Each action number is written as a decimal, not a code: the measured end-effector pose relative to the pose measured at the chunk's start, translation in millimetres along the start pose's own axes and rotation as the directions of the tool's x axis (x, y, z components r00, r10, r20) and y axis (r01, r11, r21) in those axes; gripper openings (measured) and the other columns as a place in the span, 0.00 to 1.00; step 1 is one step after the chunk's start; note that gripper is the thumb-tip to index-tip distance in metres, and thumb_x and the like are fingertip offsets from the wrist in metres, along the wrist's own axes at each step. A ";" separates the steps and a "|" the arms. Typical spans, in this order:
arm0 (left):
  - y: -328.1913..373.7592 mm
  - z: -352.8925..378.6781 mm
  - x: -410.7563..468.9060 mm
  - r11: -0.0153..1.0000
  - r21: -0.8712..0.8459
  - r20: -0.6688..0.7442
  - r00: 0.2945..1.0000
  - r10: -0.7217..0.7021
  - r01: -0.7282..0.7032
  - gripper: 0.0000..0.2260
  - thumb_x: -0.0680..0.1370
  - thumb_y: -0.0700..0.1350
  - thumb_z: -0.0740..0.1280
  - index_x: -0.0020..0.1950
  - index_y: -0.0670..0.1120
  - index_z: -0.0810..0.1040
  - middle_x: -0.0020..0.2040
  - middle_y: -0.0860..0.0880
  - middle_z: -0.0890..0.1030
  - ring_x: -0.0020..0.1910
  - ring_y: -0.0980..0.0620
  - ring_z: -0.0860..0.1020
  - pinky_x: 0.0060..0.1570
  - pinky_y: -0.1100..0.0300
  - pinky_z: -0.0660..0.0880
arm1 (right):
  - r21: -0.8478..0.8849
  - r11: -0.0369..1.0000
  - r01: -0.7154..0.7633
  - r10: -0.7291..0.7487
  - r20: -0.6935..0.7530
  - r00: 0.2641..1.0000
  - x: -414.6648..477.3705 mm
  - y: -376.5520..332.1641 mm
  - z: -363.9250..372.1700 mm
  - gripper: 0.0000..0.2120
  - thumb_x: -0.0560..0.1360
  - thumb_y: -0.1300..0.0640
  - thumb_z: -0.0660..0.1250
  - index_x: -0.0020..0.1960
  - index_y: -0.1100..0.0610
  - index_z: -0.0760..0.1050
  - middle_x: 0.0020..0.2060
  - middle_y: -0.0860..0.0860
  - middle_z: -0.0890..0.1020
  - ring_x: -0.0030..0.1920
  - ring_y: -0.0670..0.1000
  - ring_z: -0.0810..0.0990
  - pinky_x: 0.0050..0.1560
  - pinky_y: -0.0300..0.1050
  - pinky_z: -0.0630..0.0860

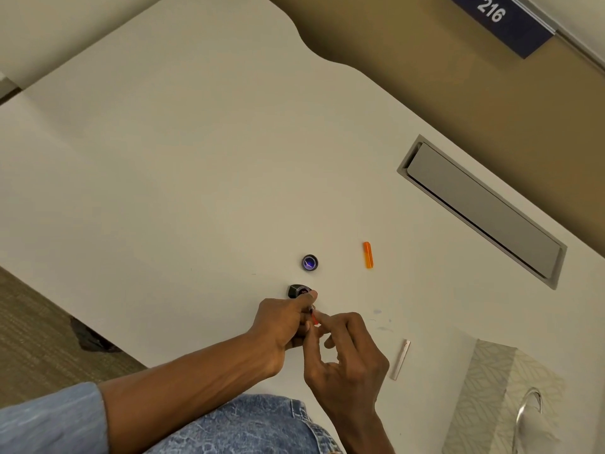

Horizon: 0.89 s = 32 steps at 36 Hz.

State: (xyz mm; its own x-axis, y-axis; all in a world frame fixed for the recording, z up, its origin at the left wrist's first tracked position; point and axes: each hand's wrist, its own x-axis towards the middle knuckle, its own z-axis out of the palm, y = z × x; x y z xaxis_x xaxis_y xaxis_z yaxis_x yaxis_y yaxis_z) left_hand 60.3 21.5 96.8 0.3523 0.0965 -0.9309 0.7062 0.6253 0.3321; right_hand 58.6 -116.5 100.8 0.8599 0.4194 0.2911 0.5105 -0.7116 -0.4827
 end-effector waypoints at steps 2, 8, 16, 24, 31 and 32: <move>0.1 0.0 0.1 1.000 0.003 0.002 1.000 0.011 -0.011 0.14 0.80 0.50 0.73 0.45 0.39 0.86 0.35 0.42 0.86 0.33 0.46 0.85 0.44 0.51 0.86 | -0.007 1.000 0.002 -0.002 -0.004 1.000 -0.2 1.3 0.8 0.06 0.73 0.59 0.80 0.50 0.54 0.88 0.38 0.48 0.83 0.32 0.46 0.78 0.27 0.42 0.74; 1.2 0.2 -1.5 1.000 0.002 -0.005 1.000 0.010 -0.010 0.14 0.81 0.50 0.72 0.45 0.39 0.86 0.35 0.42 0.87 0.31 0.48 0.86 0.32 0.59 0.82 | -0.015 1.000 0.002 -0.002 0.005 1.000 0.0 4.3 2.4 0.07 0.72 0.59 0.80 0.50 0.54 0.88 0.38 0.49 0.83 0.31 0.46 0.79 0.26 0.43 0.75; 1.3 1.4 -1.3 1.000 0.015 -0.014 1.000 0.004 -0.004 0.14 0.81 0.50 0.73 0.47 0.39 0.86 0.35 0.43 0.87 0.31 0.48 0.86 0.35 0.57 0.83 | -0.025 1.000 0.005 -0.004 0.012 1.000 -0.4 6.2 3.8 0.06 0.74 0.57 0.81 0.50 0.55 0.88 0.37 0.49 0.84 0.31 0.47 0.79 0.26 0.43 0.76; 2.6 1.8 -2.6 1.000 0.008 -0.017 1.000 0.009 -0.008 0.14 0.81 0.50 0.72 0.48 0.39 0.86 0.35 0.44 0.88 0.32 0.48 0.87 0.32 0.60 0.82 | -0.030 1.000 0.005 -0.005 0.010 1.000 1.1 8.1 3.1 0.06 0.75 0.53 0.81 0.49 0.55 0.88 0.36 0.49 0.83 0.30 0.47 0.79 0.25 0.43 0.75; -0.3 1.9 2.6 1.000 -0.007 -0.016 1.000 0.001 -0.002 0.14 0.80 0.50 0.73 0.49 0.39 0.86 0.37 0.41 0.88 0.37 0.45 0.87 0.38 0.55 0.84 | -0.036 0.999 0.004 -0.003 0.012 1.000 1.5 8.3 2.0 0.08 0.75 0.51 0.80 0.48 0.55 0.88 0.36 0.49 0.83 0.31 0.47 0.79 0.26 0.43 0.75; -0.4 1.6 2.8 1.000 -0.009 -0.016 1.000 0.000 0.000 0.14 0.80 0.50 0.74 0.49 0.39 0.86 0.36 0.42 0.88 0.36 0.45 0.87 0.39 0.55 0.84 | -0.036 0.999 0.004 -0.003 0.009 1.000 1.6 8.2 1.9 0.07 0.75 0.51 0.81 0.48 0.55 0.88 0.36 0.49 0.83 0.31 0.47 0.79 0.26 0.43 0.74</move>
State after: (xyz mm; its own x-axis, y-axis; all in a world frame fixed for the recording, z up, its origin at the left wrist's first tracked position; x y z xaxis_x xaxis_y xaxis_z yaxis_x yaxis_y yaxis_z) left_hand 62.0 20.3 94.4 0.3425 0.1087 -0.9332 0.7005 0.6324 0.3307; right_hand 64.2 -120.6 95.7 0.8582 0.4266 0.2855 0.5131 -0.7301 -0.4514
